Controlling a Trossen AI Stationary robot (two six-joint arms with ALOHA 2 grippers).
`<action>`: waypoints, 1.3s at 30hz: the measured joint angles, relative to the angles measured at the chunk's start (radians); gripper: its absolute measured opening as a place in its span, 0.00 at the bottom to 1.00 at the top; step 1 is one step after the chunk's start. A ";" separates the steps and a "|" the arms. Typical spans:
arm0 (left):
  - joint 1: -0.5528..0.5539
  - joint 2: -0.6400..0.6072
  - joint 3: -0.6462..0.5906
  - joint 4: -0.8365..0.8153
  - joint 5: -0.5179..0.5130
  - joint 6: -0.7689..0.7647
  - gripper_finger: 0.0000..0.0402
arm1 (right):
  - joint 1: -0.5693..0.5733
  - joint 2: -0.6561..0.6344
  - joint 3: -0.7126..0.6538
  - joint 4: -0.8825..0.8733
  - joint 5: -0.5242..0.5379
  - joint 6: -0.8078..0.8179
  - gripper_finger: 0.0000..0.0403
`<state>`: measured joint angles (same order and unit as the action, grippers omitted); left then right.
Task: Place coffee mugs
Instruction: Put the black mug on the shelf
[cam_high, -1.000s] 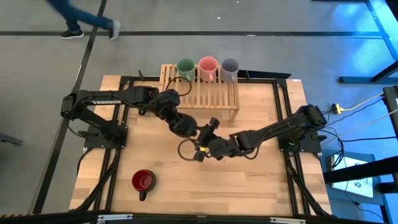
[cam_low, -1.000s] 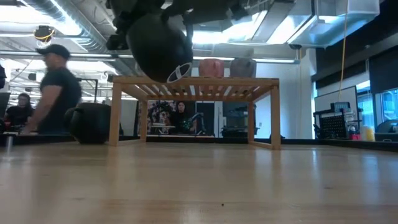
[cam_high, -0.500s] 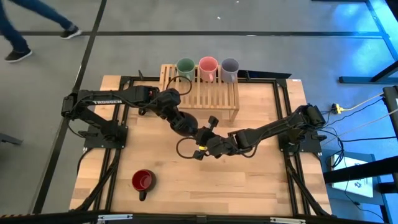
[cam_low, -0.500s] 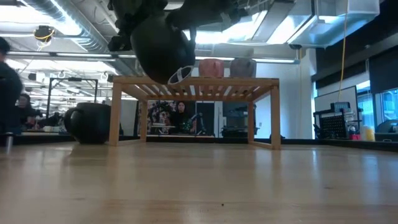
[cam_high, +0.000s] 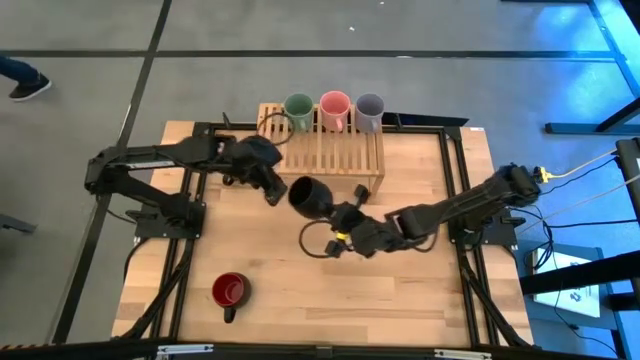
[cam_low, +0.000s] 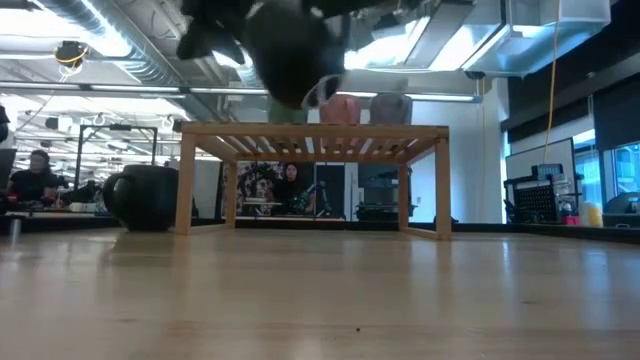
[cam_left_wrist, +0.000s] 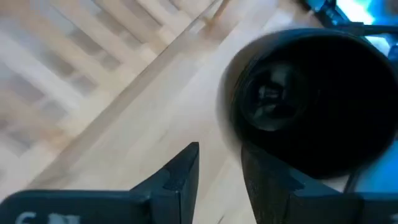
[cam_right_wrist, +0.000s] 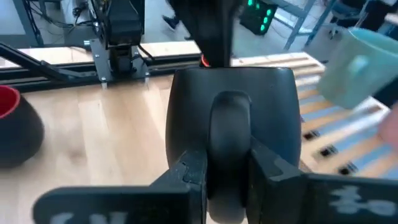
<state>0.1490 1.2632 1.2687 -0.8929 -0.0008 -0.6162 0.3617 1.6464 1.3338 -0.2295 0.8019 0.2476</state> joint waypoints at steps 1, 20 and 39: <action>0.000 -0.025 -0.002 -0.019 -0.009 0.008 0.28 | 0.011 -0.023 0.000 -0.051 0.025 0.019 0.10; -0.127 -0.255 -0.004 -0.042 -0.318 0.106 0.29 | 0.126 -0.373 -0.390 -0.335 0.709 0.747 0.10; -0.126 -0.249 -0.004 -0.042 -0.320 0.114 0.29 | -0.083 -0.207 -0.394 -0.155 0.694 0.777 0.10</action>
<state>0.0227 1.0145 1.2644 -0.9344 -0.3210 -0.5018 0.2785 1.4389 0.9401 -0.3850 1.4963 1.0248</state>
